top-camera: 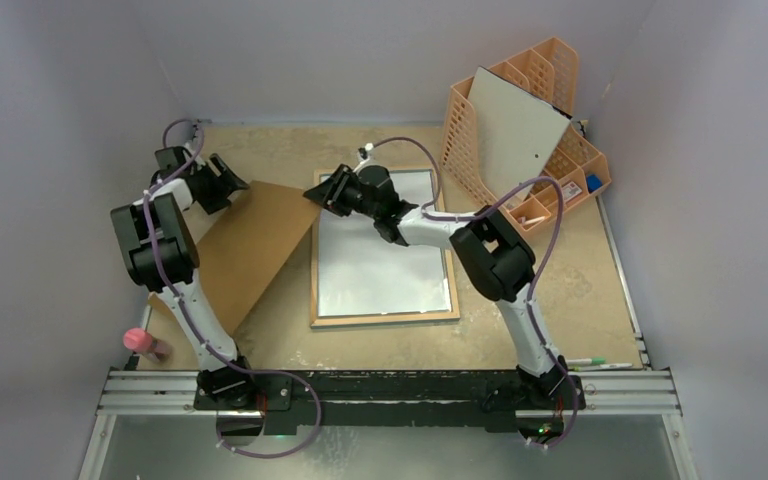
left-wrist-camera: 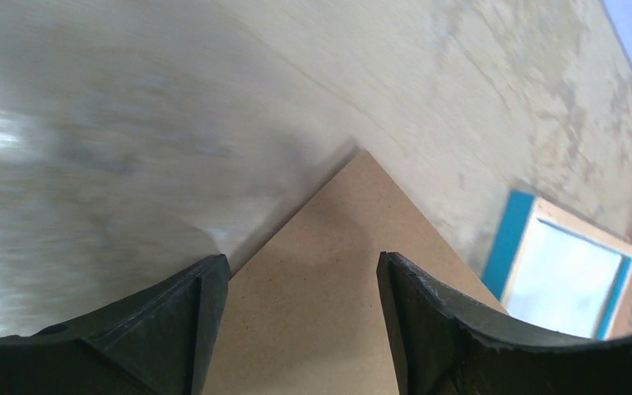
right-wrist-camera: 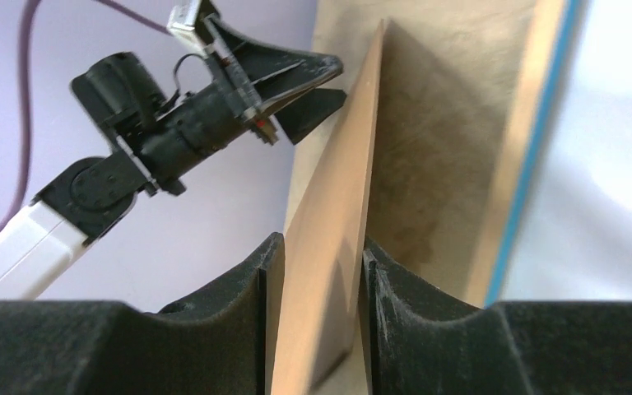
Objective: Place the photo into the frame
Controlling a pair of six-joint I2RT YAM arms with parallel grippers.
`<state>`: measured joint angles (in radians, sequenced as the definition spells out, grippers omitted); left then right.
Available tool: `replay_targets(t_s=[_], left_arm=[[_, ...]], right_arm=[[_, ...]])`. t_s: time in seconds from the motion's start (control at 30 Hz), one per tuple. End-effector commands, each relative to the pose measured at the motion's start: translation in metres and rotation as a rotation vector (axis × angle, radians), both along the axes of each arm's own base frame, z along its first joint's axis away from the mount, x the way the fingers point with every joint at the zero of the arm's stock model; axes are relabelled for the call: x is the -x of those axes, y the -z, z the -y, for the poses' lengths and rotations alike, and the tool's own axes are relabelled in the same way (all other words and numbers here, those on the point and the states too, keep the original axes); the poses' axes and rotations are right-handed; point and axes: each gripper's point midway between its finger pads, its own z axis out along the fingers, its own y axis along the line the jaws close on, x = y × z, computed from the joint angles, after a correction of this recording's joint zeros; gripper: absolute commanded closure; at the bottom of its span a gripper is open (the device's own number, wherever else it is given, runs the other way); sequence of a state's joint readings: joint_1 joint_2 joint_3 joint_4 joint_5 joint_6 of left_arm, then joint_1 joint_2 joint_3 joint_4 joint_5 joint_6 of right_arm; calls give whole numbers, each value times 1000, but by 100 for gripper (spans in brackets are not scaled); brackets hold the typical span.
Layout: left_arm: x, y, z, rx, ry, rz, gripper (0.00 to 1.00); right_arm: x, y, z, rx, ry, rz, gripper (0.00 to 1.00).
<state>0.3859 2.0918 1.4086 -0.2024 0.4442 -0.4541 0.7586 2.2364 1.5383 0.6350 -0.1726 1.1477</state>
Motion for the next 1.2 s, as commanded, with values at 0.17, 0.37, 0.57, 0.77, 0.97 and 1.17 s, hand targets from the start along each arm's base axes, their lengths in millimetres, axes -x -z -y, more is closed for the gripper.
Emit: replay_targets(t_s=[0.17,0.37,0.57,0.77,0.97,1.17], left_arm=[[72,60,97,186,132,-356,30],[72,60,98,178,139,-358,30],[71,58,98,174,141,-354,30],[71,58,97,170,139,-356,30],[65,48,95,157,139,-332,30],[40,6,85,91,138,-253,30]], right_arm=[[-22,-15,52,17,156,19,62],[-16,3,65,26,162,-23,63],[2,-9,56,-27,21,12,61],[29,-20,50,-79,-127,20,58],[46,-34,53,-105,-197,27,85],[35,-51,65,-85,-148,60,100]])
